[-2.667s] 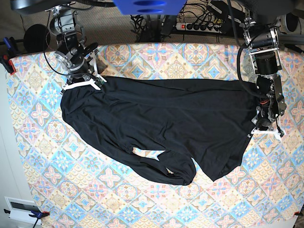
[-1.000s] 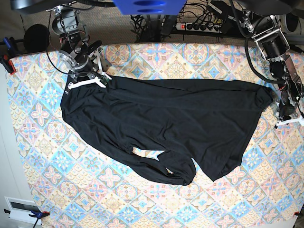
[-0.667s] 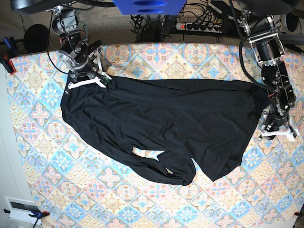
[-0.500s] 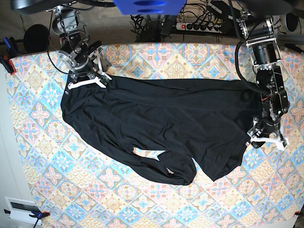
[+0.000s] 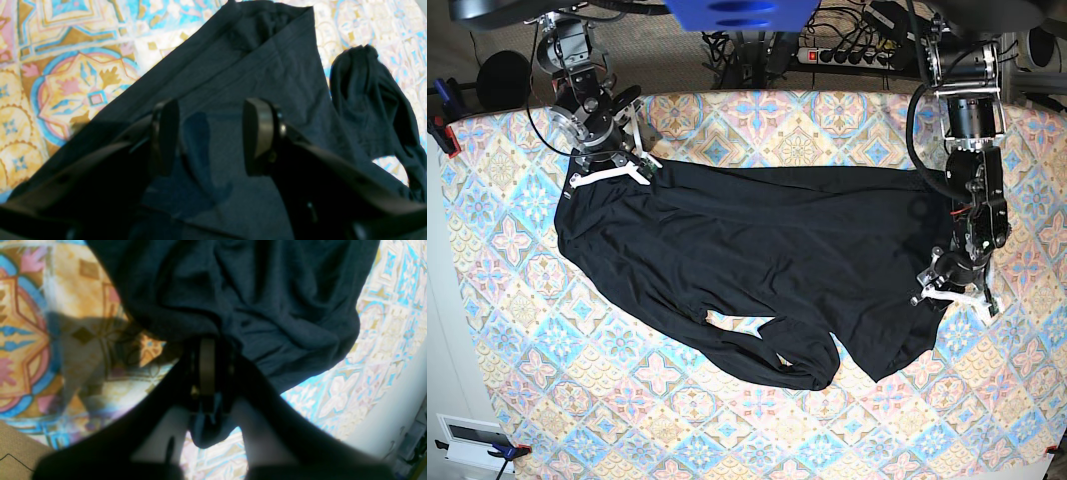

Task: Layout the t-shirt on the table in an organized manner, then fold the t-shirt properly
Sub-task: 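Grasp the shirt side with the left gripper and pull it outward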

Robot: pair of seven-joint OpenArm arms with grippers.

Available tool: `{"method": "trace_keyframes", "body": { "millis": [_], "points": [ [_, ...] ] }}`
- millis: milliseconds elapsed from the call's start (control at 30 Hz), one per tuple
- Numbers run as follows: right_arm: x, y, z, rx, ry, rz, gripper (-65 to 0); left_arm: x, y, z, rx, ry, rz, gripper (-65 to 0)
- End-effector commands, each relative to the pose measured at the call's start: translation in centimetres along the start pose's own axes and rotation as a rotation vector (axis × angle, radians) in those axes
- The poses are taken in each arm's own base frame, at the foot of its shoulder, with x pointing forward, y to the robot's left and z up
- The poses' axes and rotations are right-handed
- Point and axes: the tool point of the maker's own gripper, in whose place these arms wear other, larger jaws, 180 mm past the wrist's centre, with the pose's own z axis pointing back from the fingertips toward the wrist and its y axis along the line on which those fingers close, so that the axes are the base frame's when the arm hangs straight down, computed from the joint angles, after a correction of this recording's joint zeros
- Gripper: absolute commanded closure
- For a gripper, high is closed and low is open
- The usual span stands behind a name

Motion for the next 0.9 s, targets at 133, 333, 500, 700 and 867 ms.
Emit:
{"method": "trace_keyframes", "body": {
  "millis": [133, 333, 500, 700, 867],
  "points": [
    [0.3, -1.0, 0.3, -0.029, -0.016, 0.0, 0.0, 1.4, 0.6, -1.7, 0.026, 0.002, 0.045, -30.3],
    [0.4, -1.0, 0.3, -0.03, -0.017, 0.0, 0.0, 1.3, 2.0, -3.1, 0.069, -0.002, 0.074, -30.5],
    [0.4, -1.0, 0.3, -0.029, -0.018, 0.001, 0.0, -0.5, 1.6, -4.4, 0.081, 0.06, 0.091, -30.3],
    [0.4, -1.0, 0.3, -0.029, -0.018, 0.001, 0.0, -2.7, -0.2, -4.8, 0.059, 0.111, -0.009, -30.3],
    [0.4, -1.0, 0.3, -0.029, -0.018, 0.001, 0.0, -3.3, -0.3, -4.8, 0.059, 0.123, -0.026, -30.1]
  ]
}}
